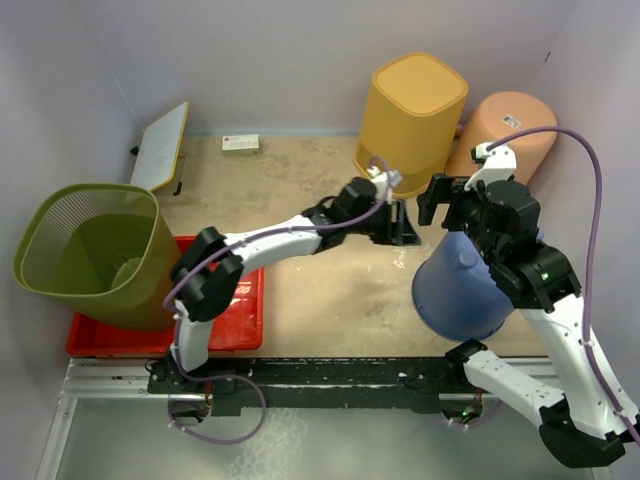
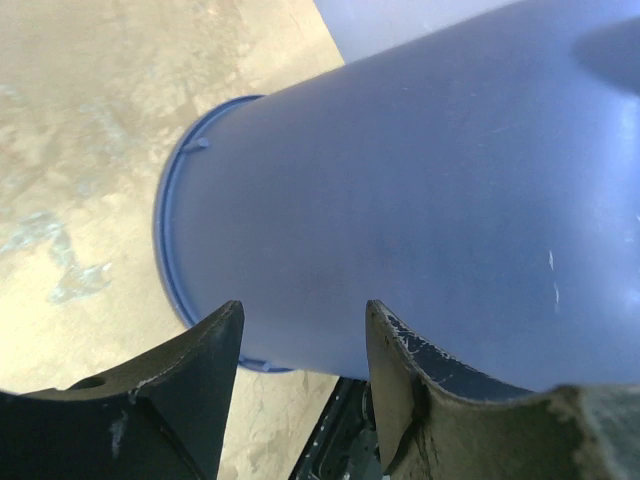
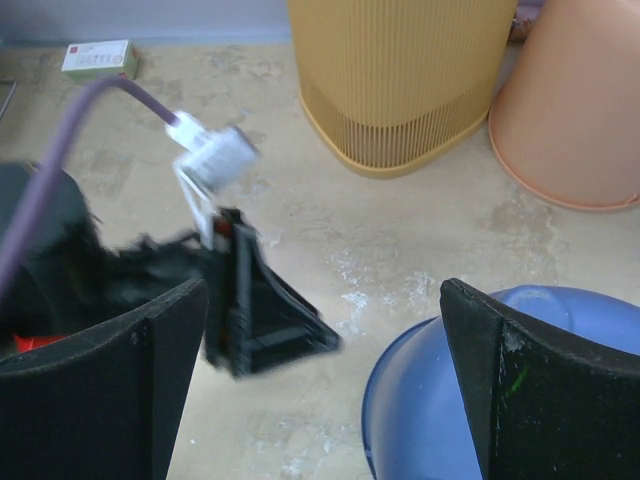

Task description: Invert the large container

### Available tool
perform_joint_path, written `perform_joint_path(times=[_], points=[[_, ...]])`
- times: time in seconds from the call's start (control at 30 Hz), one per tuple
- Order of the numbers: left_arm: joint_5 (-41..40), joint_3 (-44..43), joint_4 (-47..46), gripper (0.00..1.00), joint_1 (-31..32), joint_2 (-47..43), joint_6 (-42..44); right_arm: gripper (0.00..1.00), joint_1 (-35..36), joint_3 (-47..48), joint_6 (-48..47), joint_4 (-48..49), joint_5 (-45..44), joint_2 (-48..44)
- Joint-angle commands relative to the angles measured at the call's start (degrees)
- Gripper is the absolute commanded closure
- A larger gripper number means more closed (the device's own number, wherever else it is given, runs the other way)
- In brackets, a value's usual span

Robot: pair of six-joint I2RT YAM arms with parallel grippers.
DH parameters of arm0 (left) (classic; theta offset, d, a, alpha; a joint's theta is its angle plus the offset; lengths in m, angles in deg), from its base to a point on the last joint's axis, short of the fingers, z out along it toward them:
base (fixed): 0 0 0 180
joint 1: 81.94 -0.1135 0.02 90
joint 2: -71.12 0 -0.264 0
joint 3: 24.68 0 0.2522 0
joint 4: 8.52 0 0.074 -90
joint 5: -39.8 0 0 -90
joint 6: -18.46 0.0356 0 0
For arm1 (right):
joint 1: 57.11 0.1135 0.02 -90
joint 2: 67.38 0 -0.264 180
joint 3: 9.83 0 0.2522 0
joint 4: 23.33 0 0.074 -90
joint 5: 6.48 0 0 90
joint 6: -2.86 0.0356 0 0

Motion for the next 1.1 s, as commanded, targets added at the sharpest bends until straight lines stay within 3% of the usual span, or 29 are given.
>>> perform_joint_path(times=[0.0,0.13,0.27,0.43,0.6,0.7,0.83,0.93,1.07], points=[[0.8,10.8,-4.7,0.51,-11.6,-14.3,-3.5,0.0,0.0,2.6,-4.3,-1.1,7.5,-1.1],[-9.1,13.9,9.8,0.51,-18.0,-23.8,5.4,0.0,0.0,4.0,-6.8,-2.2,21.0,3.2],[-18.7,12.6,21.2,0.5,-23.3,-28.6,8.0,0.0,0.3,6.2,-4.8,-5.4,28.6,10.4],[-25.3,9.7,28.5,0.5,-30.4,-31.7,9.2,0.0,1.2,4.1,-4.3,-8.3,25.9,12.9],[-28.1,3.3,31.0,0.5,-32.0,-30.9,12.4,0.0,3.7,-0.4,-2.4,-12.0,24.5,14.0],[-26.3,0.5,31.0,0.5,-32.0,-29.3,13.7,0.0,4.7,-4.5,0.3,-13.9,21.8,14.8],[-23.0,-2.4,31.2,0.49,-32.0,-28.5,16.4,0.0,4.5,-7.8,5.7,-18.7,9.1,15.0],[-21.6,-2.8,31.0,0.48,-32.0,-29.7,18.2,0.0,4.0,-6.4,10.3,-24.1,-5.0,16.9],[-22.4,-4.5,33.3,0.48,-32.0,-30.9,20.8,0.0,0.8,-4.2,13.5,-25.3,-11.3,18.8]])
